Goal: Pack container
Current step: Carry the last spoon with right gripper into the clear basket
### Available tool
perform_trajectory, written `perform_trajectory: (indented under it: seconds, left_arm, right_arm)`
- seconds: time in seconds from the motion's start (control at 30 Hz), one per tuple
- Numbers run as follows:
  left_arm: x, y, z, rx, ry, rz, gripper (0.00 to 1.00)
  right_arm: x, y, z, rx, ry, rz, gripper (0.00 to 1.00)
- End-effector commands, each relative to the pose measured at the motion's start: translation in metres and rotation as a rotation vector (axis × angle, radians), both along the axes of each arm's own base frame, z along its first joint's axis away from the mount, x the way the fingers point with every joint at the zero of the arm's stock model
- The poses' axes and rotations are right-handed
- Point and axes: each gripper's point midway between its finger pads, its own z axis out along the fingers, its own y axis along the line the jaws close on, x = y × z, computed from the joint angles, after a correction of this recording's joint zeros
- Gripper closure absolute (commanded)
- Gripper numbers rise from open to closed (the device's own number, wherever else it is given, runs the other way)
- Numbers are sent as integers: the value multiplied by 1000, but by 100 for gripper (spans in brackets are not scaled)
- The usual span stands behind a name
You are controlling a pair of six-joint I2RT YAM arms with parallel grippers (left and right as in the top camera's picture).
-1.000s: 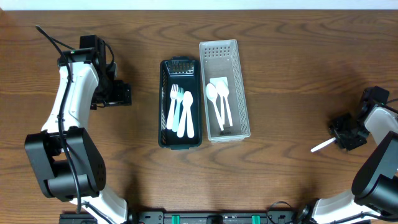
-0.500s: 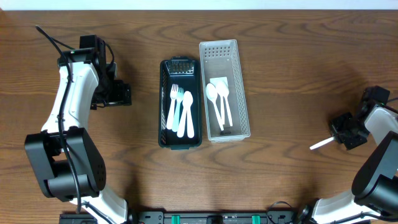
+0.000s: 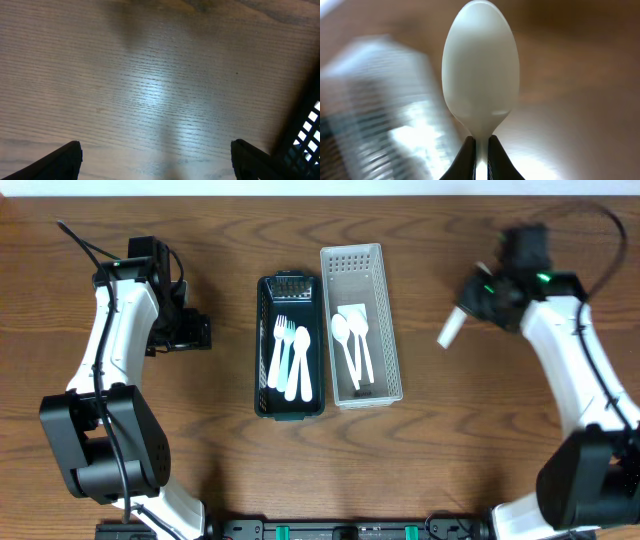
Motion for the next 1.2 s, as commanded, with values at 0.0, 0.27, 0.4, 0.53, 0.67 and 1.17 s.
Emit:
perform_trajectory:
  seconds: [0.0, 0.27, 0.4, 0.53, 0.67, 1.17]
  left_arm:
    - [-1, 2, 0, 4, 5, -7, 12]
    - [-1, 2, 0, 4, 4, -7, 12]
    - [-1, 3, 0, 4, 2, -7, 12]
    - [0, 2, 0, 4, 1, -7, 12]
    - [0, 3, 1, 5, -2, -7, 12]
    - [0, 3, 1, 4, -1, -7, 12]
  right_arm:
    - [0, 59, 41, -49, -121, 198, 99]
    - [-25, 134, -5, -113, -18, 371, 99]
    - [-35, 144, -50, -145, 103, 420, 99]
    - [-51, 153, -96, -192, 228, 496, 98]
    - [-67, 162, -122, -216, 303, 567, 97]
    - [-45, 154, -67, -238, 163, 540, 69]
